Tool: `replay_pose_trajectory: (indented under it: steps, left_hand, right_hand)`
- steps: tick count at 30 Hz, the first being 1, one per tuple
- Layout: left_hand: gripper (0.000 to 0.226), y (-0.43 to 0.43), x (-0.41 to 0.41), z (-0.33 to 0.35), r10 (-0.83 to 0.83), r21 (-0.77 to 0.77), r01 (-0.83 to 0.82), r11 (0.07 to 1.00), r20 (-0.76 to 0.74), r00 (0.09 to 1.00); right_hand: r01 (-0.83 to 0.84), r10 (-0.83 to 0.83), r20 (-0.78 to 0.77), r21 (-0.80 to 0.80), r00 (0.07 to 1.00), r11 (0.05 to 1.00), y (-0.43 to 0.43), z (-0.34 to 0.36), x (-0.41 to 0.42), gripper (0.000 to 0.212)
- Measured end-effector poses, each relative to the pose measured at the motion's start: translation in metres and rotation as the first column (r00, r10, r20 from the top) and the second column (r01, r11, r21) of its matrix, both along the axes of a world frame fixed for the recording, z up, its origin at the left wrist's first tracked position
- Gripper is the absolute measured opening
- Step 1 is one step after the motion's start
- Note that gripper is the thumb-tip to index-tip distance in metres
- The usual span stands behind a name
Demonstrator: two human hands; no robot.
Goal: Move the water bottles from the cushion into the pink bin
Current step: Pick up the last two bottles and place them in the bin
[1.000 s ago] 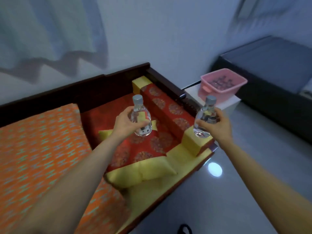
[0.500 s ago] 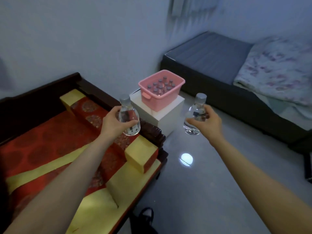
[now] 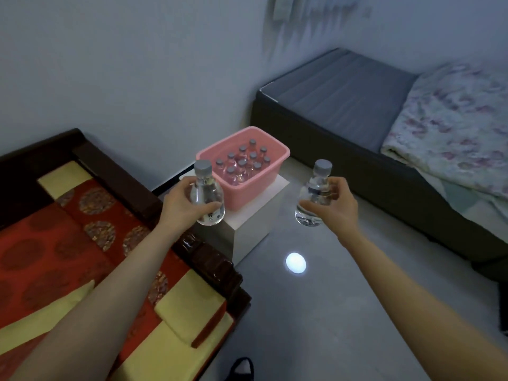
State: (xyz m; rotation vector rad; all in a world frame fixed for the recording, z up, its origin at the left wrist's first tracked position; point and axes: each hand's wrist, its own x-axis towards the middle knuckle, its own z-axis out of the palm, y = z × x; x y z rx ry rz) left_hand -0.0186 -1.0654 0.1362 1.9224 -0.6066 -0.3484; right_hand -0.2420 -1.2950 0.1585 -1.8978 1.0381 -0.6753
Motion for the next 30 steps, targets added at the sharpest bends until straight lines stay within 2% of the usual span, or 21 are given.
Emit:
replay_pose_trajectory:
  steps: [4, 13, 20, 23, 27, 30]
  left_hand:
    - [0.060, -0.041, 0.024, -0.003, 0.023, -0.008, -0.024, 1.000, -0.052, 0.998]
    - [0.059, -0.131, 0.071, -0.016, 0.063, -0.032, -0.065, 0.997, -0.044, 0.997]
    - [0.061, -0.208, 0.107, -0.049, 0.319, -0.001, -0.321, 0.947, -0.103, 0.942]
    - [0.062, -0.227, 0.110, -0.057, 0.372, 0.042, -0.370, 0.928, -0.129, 0.919]
    - [0.060, -0.244, 0.114, -0.069, 0.458, 0.041, -0.458, 0.888, -0.168, 0.873]
    - [0.064, -0.252, 0.114, -0.081, 0.514, 0.047, -0.516, 0.856, -0.200, 0.834]
  right_hand:
    - [-0.072, 0.072, -0.002, 0.050, 0.997, 0.996, -0.044, -0.001, 0.040, 0.065]
    - [-0.303, 0.304, 0.008, 0.084, 0.953, 0.949, -0.138, -0.016, 0.141, 0.064]
    - [-0.587, 0.591, 0.014, 0.125, 0.807, 0.800, -0.231, -0.036, 0.251, 0.063]
    - [-0.643, 0.649, -0.006, 0.125, 0.761, 0.755, -0.253, -0.048, 0.280, 0.062]
    - [-0.732, 0.750, -0.050, 0.186, 0.659, 0.656, -0.273, -0.071, 0.314, 0.074]
    - [-0.751, 0.780, -0.054, 0.234, 0.624, 0.617, -0.273, -0.094, 0.325, 0.072]
